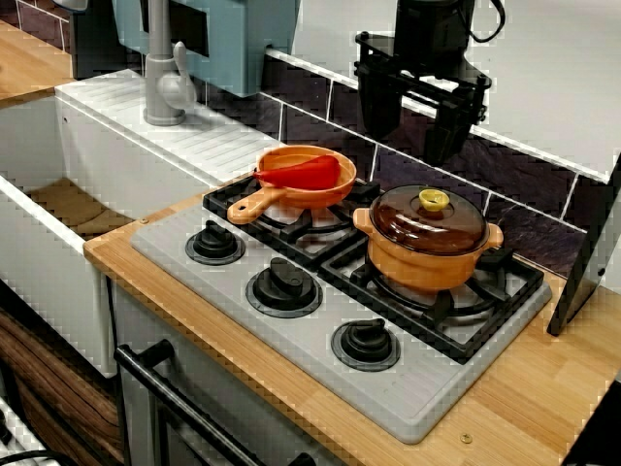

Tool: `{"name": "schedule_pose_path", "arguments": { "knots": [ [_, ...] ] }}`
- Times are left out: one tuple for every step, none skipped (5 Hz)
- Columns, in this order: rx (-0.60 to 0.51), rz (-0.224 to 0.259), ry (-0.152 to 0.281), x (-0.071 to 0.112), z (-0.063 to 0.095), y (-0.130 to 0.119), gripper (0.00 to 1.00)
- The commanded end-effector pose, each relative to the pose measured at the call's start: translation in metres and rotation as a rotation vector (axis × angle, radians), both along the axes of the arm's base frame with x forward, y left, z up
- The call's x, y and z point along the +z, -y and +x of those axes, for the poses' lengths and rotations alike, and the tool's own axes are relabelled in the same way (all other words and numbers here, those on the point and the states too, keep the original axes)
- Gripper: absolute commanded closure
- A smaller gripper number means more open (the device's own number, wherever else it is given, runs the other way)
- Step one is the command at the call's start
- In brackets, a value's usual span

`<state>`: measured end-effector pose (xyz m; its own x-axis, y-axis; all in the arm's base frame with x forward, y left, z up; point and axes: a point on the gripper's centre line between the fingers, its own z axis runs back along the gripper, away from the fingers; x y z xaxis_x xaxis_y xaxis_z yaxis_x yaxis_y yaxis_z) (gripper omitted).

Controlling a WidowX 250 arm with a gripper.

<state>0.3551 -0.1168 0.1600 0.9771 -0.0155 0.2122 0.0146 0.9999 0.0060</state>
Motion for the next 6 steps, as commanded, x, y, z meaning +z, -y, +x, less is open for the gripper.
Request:
{"name": "schedule_pose_path", "arguments": {
  "knots": [
    [-0.125,-0.009,0.041,0.006,0.014,0.026,0.0],
    [-0.133,0.016,0.054,-0.006,0.019,0.027,0.0],
    [-0.171,0.025,0.008,-0.012,0.025,0.025,0.0],
    [-0.215,0.021,0.012,-0.014,0.027,0.018,0.0],
    [-0.231,0.01,0.019,-0.019,0.029,0.016,0.0],
    [-0.264,0.01,0.009,-0.021,0.03,0.015,0.0]
  ]
}}
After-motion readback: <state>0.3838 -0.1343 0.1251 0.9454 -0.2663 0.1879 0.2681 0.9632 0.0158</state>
